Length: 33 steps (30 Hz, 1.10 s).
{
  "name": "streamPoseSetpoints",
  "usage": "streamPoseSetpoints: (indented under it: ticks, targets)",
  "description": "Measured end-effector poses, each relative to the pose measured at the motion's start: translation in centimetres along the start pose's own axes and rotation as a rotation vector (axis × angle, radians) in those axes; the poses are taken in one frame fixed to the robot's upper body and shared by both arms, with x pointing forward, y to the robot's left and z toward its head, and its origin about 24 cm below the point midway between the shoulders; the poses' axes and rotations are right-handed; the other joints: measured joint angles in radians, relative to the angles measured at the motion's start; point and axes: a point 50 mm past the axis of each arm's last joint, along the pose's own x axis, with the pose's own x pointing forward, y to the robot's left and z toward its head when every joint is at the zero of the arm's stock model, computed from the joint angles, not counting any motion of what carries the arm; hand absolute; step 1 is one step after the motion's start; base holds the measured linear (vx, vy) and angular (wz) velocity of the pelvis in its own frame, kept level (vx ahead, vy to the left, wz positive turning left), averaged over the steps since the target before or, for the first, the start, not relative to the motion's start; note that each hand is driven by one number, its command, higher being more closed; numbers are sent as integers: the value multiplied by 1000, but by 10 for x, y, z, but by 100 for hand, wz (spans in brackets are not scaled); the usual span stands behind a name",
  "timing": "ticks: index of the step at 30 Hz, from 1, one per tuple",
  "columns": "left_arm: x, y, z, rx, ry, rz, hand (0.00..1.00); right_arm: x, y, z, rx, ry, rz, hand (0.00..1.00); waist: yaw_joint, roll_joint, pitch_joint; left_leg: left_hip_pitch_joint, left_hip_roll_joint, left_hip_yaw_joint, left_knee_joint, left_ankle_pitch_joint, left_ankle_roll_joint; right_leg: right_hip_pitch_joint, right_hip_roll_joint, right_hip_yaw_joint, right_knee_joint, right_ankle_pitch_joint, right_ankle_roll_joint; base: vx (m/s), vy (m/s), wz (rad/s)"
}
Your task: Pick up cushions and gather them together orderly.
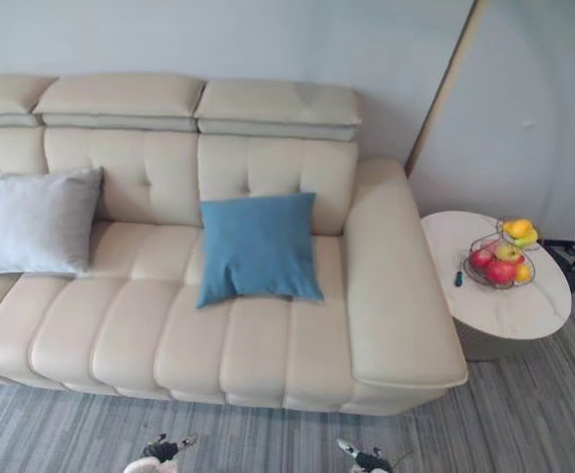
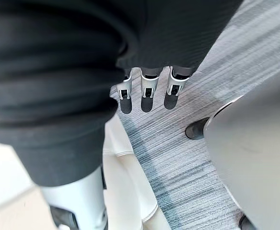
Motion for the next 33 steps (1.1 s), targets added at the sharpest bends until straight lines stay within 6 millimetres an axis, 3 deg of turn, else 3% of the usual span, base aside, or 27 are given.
streamPoseSetpoints:
  ticks: [3,5,7,11,14,16,17,18,20,21,24,25,26,27,28,30,32,33]
  targets:
    - [1,-2,4,1,-10,-18,0,0,0,0,2,-1,0,0,-14,-1,13,20,21,42,15,-14,-15,1,17,35,3,2,0,-39,-76,-53]
    - [2,-5,12,2,-31,-27,0,-1,0,-2,5,4,0,0,-20,-10,23,-3,48,64,119,-58,-25,-23,33,81,20,3,-3,-29,-85,-56]
    - [2,-9,18,-6,-49,-36,0,-1,1,-4,6,6,3,0,-20,-16,26,-41,68,49,235,-87,-8,-61,44,158,52,4,-5,-16,-106,-97]
    - [-1,-32,17,-21,-48,-92,0,0,-4,1,-23,-7,-4,0,-37,22,24,-64,100,-12,308,-166,3,-132,99,282,85,23,-14,-13,-59,-110]
    - [-2,-42,19,-9,-51,-128,0,-1,4,5,-56,-28,26,0,-45,10,30,-54,116,58,330,-209,-3,-202,150,367,113,64,-19,-84,25,-141]
    - [-1,-41,22,-6,-59,-128,0,0,13,15,-73,-60,55,0,-26,16,38,-45,151,164,323,-228,-7,-264,187,271,100,144,-50,-87,-4,-194]
    - [-1,-35,22,-1,-64,-115,0,1,23,23,-71,-84,76,0,-26,-3,41,-26,154,247,303,-228,-24,-310,166,85,166,100,-74,-113,-68,-188]
    - [0,-33,24,2,-71,-112,0,0,24,22,-71,-81,79,0,-32,-10,40,-11,149,302,299,-225,-31,-335,113,-129,259,20,-102,-103,-79,-160]
    - [-1,-33,21,12,-66,-113,0,1,18,21,-83,-77,61,0,-33,-1,41,30,147,370,297,-223,-34,-305,4,-419,371,-63,-142,-50,-96,-109]
    - [0,-31,21,10,-64,-108,0,1,17,20,-100,-77,58,0,-34,0,41,47,142,395,293,-219,-41,-287,-14,-466,371,-83,-143,-10,-152,-80]
    - [-1,-36,21,2,-64,-119,0,1,10,18,-105,-74,40,0,-39,19,47,66,175,412,355,-189,-79,-277,54,-394,340,-103,-149,26,-186,-61]
    - [-1,-35,22,-4,-65,-117,0,1,8,18,-107,-72,36,0,-36,22,46,44,209,406,440,-186,-74,-277,73,-373,322,-104,-149,39,-220,-95]
    - [-1,-31,20,-27,-60,-103,0,1,9,17,-105,-70,39,0,-32,25,47,-10,275,373,608,-161,-36,-251,104,-344,278,-107,-155,76,-269,-95]
    - [0,-27,20,-63,-58,-87,0,1,10,18,-106,-71,40,0,-29,19,54,-98,335,283,800,-107,62,-214,137,-312,222,-104,-157,96,-267,-99]
    - [0,-23,21,-89,-65,-72,0,1,12,20,-108,-74,46,0,-20,18,55,-151,335,205,901,-122,81,-204,153,-270,207,-89,-166,128,-212,-102]
    - [0,-24,26,-125,-88,-71,0,1,13,19,-112,-67,47,0,-17,13,63,-257,257,39,971,-186,15,-184,182,-174,198,-57,-186,97,-119,-109]
    - [-1,-21,30,-168,-117,-66,0,2,9,13,-124,-33,37,0,16,10,66,-299,191,-36,827,-225,20,-122,219,-87,143,-53,-175,189,-55,-136]
    - [-1,-19,31,-184,-122,-62,0,2,11,13,-131,-34,44,0,16,6,68,-324,164,-82,784,-226,20,-108,235,-43,136,-53,-176,222,-21,-142]
